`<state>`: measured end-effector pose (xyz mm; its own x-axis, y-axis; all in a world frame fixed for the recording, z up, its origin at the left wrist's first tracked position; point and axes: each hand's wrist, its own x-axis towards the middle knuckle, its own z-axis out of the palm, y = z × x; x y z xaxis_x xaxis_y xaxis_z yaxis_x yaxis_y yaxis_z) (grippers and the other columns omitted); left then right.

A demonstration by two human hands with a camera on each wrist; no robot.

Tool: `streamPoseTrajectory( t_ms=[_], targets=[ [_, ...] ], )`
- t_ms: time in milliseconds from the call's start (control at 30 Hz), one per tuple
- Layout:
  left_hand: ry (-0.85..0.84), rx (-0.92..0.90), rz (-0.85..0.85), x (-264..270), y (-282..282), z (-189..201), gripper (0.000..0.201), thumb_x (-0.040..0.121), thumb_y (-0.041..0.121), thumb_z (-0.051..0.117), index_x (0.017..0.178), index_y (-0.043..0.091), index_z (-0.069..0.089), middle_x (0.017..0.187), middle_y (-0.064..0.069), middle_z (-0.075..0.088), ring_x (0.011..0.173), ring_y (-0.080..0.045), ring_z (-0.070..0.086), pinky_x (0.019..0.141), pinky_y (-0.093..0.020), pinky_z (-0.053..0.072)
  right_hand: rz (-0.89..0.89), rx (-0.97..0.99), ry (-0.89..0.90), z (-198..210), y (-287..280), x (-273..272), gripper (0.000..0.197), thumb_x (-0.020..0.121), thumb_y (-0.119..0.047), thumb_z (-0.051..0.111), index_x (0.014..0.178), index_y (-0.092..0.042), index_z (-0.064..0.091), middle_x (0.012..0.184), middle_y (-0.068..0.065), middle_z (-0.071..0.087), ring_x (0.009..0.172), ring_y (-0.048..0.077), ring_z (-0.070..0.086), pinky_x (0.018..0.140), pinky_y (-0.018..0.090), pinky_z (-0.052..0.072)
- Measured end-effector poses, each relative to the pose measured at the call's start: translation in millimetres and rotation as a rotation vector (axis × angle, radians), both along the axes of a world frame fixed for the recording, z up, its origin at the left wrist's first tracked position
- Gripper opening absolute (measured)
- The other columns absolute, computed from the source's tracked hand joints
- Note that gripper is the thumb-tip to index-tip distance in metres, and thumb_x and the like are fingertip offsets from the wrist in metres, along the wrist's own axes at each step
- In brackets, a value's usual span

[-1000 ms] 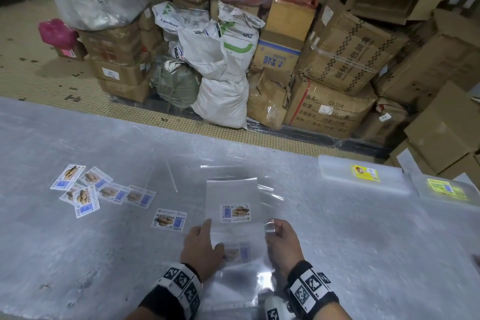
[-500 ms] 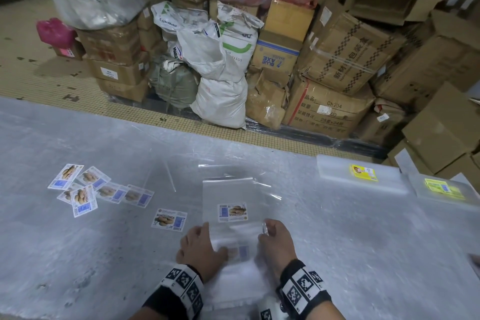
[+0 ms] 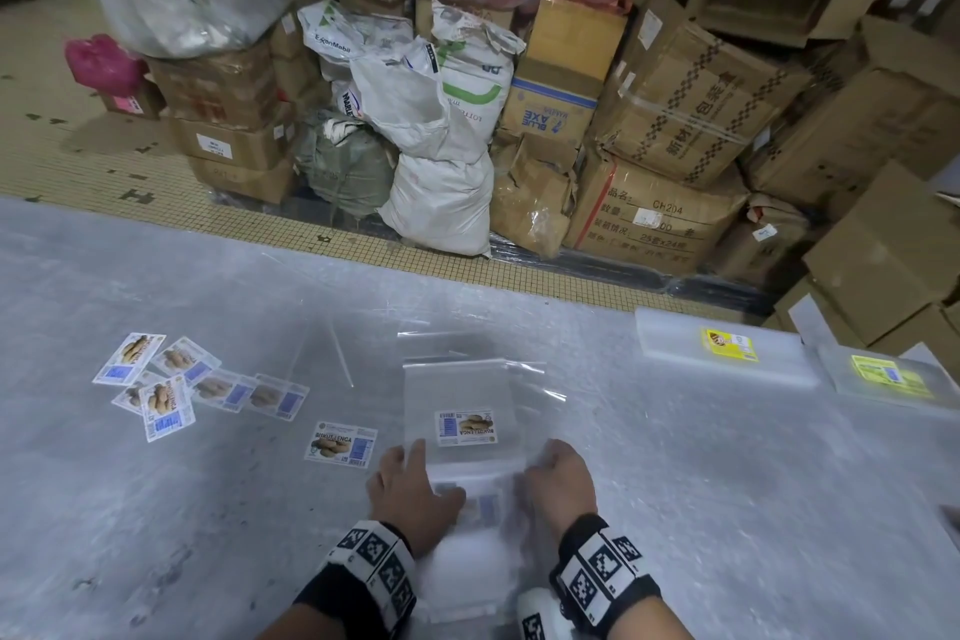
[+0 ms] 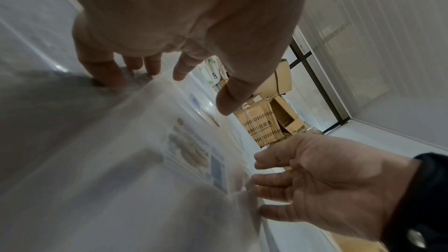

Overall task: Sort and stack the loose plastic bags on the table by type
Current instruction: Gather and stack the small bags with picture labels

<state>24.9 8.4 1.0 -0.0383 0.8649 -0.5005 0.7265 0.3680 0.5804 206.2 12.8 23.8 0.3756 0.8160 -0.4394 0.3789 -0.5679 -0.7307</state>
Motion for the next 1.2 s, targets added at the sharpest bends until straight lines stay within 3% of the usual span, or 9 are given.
streamPoseTrajectory(
  t_ms=[133, 300, 467, 600, 733, 833, 933, 1033, 1200],
  targets=[
    [-0.023, 0.005, 0.044, 3, 2, 9, 0.084, 0.08, 0.041, 0.059, 0.151, 0.022, 0.019, 0.152, -0.009, 0.02, 0.14, -0.034, 0.017, 0.116, -0.044, 0.017, 0.099, -0.063, -0.136, -3, 3, 0, 0.024, 0.073, -0.013, 0.052, 0.096, -0.013, 0.056, 0.098, 0.005, 0.059, 0.094, 0.026, 0.057, 0.077, 0.035, 0.051],
    [-0.051, 0.008, 0.047, 5, 1, 15, 0.084, 0.082, 0.038, 0.062, 0.151, 0.02, 0.017, 0.149, -0.011, 0.022, 0.136, -0.035, 0.024, 0.114, -0.042, 0.022, 0.056, 0.007, -0.072, 3, 6, 5, 0.014, 0.08, 0.0, 0.053, 0.091, -0.007, 0.057, 0.086, 0.006, 0.063, 0.08, 0.021, 0.06, 0.059, 0.025, 0.044],
    [-0.117, 0.009, 0.109, 0, 3, 15, 0.086, 0.084, 0.04, 0.063, 0.153, 0.016, 0.019, 0.151, -0.01, 0.025, 0.139, -0.03, 0.026, 0.115, -0.041, 0.026, -0.003, 0.024, 0.001, -5, 14, 10, 0.012, 0.08, 0.0, 0.051, 0.081, -0.011, 0.055, 0.076, 0.007, 0.062, 0.075, 0.027, 0.061, 0.072, 0.041, 0.055],
    [-0.098, 0.025, 0.157, -6, 6, 12, 0.091, 0.064, 0.061, 0.054, 0.144, 0.022, 0.032, 0.137, -0.008, 0.046, 0.128, -0.03, 0.04, 0.111, -0.046, 0.032, 0.074, 0.022, -0.097, -1, 16, 10, 0.01, 0.079, -0.001, 0.052, 0.086, -0.008, 0.053, 0.084, 0.006, 0.06, 0.078, 0.024, 0.057, 0.056, 0.025, 0.043],
    [-0.084, 0.048, 0.1, 1, 5, 10, 0.09, 0.081, 0.046, 0.061, 0.153, 0.018, 0.017, 0.152, -0.009, 0.025, 0.142, -0.032, 0.022, 0.118, -0.046, 0.023, 0.113, 0.054, -0.14, -2, 16, 13, 0.015, 0.075, 0.005, 0.048, 0.082, -0.009, 0.051, 0.08, 0.005, 0.058, 0.071, 0.022, 0.054, 0.058, 0.03, 0.048],
    [-0.089, 0.045, 0.074, 6, 8, 9, 0.089, 0.084, 0.044, 0.061, 0.155, 0.018, 0.015, 0.159, -0.008, 0.016, 0.146, -0.029, 0.014, 0.119, -0.042, 0.017, 0.132, 0.04, -0.092, -2, 16, 18, 0.034, 0.082, 0.004, 0.048, 0.111, -0.012, 0.055, 0.104, 0.003, 0.058, 0.094, 0.023, 0.056, 0.073, 0.024, 0.047],
    [-0.142, 0.029, 0.092, 9, 13, 10, 0.1, 0.068, 0.053, 0.053, 0.154, 0.017, 0.019, 0.157, -0.007, 0.021, 0.144, -0.028, 0.02, 0.118, -0.04, 0.019, 0.145, 0.051, -0.063, -6, 22, 24, 0.024, 0.08, 0.003, 0.047, 0.099, -0.01, 0.056, 0.099, 0.004, 0.064, 0.09, 0.023, 0.06, 0.069, 0.023, 0.05],
    [-0.174, 0.049, 0.126, 13, 16, 6, 0.091, 0.078, 0.045, 0.063, 0.154, 0.017, 0.021, 0.156, -0.008, 0.028, 0.142, -0.028, 0.026, 0.117, -0.043, 0.024, 0.152, 0.039, -0.025, -1, 27, 27, 0.017, 0.079, 0.004, 0.05, 0.085, -0.011, 0.055, 0.084, 0.001, 0.065, 0.075, 0.017, 0.062, 0.062, 0.024, 0.053],
    [0.125, 0.11, 0.075, 13, 15, 0, 0.089, 0.084, 0.047, 0.059, 0.154, 0.023, 0.01, 0.159, -0.006, 0.018, 0.145, -0.03, 0.019, 0.116, -0.046, 0.025, 0.107, 0.069, 0.148, 5, 25, 34, 0.03, 0.087, 0.009, 0.048, 0.1, -0.018, 0.054, 0.092, -0.006, 0.066, 0.078, 0.008, 0.062, 0.061, 0.018, 0.051]
  ],
)
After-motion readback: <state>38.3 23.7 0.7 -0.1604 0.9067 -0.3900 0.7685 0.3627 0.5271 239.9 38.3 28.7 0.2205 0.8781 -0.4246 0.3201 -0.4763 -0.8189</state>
